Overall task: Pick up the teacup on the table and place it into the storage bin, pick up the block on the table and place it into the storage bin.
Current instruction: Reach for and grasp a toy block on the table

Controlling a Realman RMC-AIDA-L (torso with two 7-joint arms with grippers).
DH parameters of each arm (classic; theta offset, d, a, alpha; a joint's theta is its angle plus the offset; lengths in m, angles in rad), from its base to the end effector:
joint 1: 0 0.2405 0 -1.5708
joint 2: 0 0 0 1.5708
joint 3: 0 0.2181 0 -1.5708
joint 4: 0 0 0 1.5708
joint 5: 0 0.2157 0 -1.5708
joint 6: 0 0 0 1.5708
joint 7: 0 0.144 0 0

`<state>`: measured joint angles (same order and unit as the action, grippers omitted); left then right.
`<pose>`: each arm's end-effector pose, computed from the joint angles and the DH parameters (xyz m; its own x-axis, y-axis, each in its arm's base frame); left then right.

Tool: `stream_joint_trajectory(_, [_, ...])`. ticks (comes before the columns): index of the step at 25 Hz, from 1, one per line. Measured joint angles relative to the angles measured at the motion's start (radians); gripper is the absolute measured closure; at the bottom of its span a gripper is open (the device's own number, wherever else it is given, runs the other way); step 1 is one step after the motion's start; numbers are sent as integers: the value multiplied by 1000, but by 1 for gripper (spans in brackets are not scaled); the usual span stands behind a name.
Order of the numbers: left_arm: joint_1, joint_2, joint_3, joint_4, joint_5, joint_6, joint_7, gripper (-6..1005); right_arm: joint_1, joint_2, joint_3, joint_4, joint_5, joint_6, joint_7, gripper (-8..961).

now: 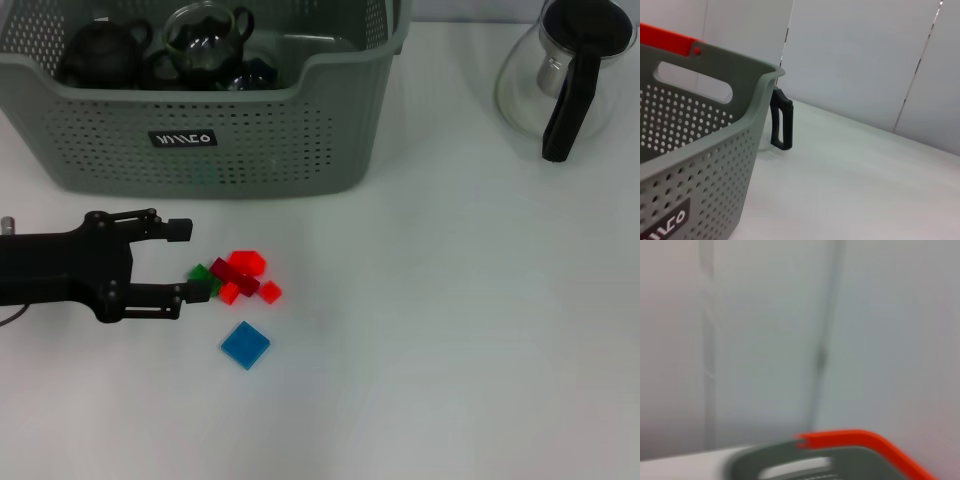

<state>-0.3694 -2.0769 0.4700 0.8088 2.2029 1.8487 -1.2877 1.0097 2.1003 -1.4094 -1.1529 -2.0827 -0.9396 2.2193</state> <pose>-0.2836 0.2511 0.0582 0.8123 0.3493 0.4671 0.4515 -0.8836 -0.1243 -0.0600 0.4019 -0.0090 0.9388 -0.0114 -0.3443 -0.1568 -0.9041 -0.3976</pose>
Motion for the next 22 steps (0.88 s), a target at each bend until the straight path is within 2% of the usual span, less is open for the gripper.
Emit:
stream_joint_trajectory(2, [1, 3, 0, 12, 4, 9, -11, 174, -133, -2, 5, -159, 106, -108, -64, 173])
stream_joint_trajectory(6, [-14, 3, 2, 54, 50, 80, -18, 174, -351, -2, 3, -326, 258, -270, -162, 66])
stream_joint_trajectory(8, [-30, -1, 20, 90, 85, 113, -25, 174, -438, -2, 1, -359, 330, -354, -213, 12])
stream_joint_trajectory(12, [-45, -29, 141, 206, 132, 113, -67, 174, -586, -2, 37, -359, 443, -523, -307, 14])
stream_joint_trajectory(17, [-60, -69, 307, 383, 200, 83, -102, 174, -698, -1, 66, -307, 539, -563, -361, 15])
stream_joint_trajectory(22, [-100, -89, 493, 517, 297, 72, -134, 174, -701, -2, 137, -238, 573, -638, -362, 15])
